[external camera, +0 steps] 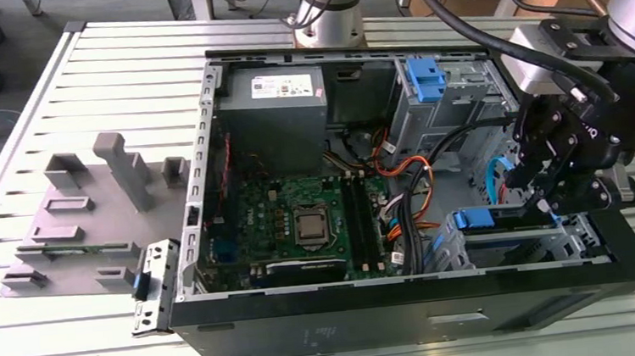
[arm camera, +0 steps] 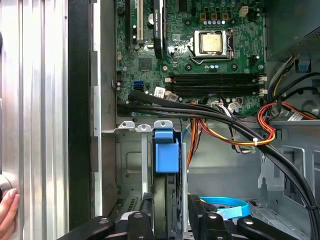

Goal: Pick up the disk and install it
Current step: 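Insert the disk into the insertion slot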

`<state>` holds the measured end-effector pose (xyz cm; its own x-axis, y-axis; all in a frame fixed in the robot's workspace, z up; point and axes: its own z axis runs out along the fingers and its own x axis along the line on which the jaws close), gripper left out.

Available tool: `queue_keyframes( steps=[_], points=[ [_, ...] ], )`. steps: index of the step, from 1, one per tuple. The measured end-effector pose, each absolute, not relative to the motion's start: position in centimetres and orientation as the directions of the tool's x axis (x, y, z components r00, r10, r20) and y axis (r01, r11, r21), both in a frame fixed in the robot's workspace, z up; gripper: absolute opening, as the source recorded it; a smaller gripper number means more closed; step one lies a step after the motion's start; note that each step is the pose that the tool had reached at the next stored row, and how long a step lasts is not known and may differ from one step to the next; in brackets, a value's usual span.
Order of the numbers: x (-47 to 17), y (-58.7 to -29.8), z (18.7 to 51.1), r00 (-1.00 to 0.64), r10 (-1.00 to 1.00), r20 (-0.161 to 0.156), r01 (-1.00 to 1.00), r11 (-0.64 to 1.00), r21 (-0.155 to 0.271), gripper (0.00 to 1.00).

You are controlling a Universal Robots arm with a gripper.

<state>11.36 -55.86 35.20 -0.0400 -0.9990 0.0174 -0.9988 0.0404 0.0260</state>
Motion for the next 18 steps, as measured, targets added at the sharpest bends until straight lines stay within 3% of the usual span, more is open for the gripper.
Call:
queue_keyframes(
  steps=[18],
  points=[
    [10.8,-55.85,34.91,-0.04,-0.999,0.017,-0.999,0.04,0.025,0.42]
  ],
)
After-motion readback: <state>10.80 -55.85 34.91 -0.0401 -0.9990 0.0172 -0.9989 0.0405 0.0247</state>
